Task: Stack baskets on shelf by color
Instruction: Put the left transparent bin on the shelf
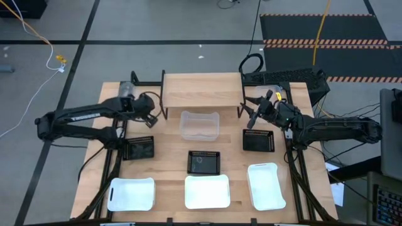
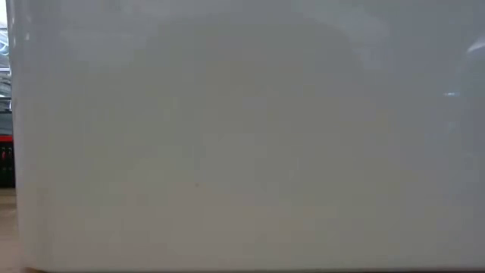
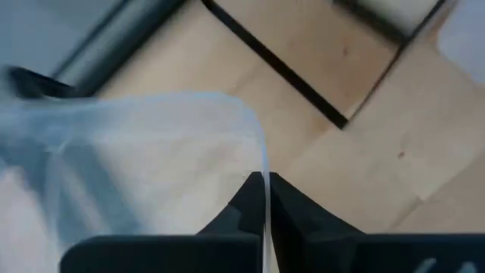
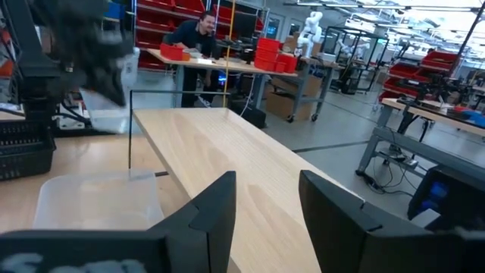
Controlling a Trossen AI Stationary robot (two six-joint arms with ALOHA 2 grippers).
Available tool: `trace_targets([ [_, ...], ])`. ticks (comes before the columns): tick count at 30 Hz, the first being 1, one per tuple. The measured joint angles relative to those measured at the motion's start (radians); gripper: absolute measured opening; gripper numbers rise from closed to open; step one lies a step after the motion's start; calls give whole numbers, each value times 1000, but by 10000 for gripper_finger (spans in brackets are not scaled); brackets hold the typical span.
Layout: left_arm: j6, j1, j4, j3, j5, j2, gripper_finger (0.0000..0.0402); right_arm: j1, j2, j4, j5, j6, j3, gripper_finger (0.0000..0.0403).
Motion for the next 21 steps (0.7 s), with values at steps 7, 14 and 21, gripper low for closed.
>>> trace_targets([
  [7, 63, -93, -144, 297, -125, 0, 5, 0, 0, -24, 0, 15, 0, 139],
  [14, 247, -138, -92, 542, -151, 87, 4, 0, 0, -27, -1, 50, 0, 139],
  [21, 543, -190, 69, 697, -81, 296, 3, 0, 2, -26, -1, 75, 0, 139],
])
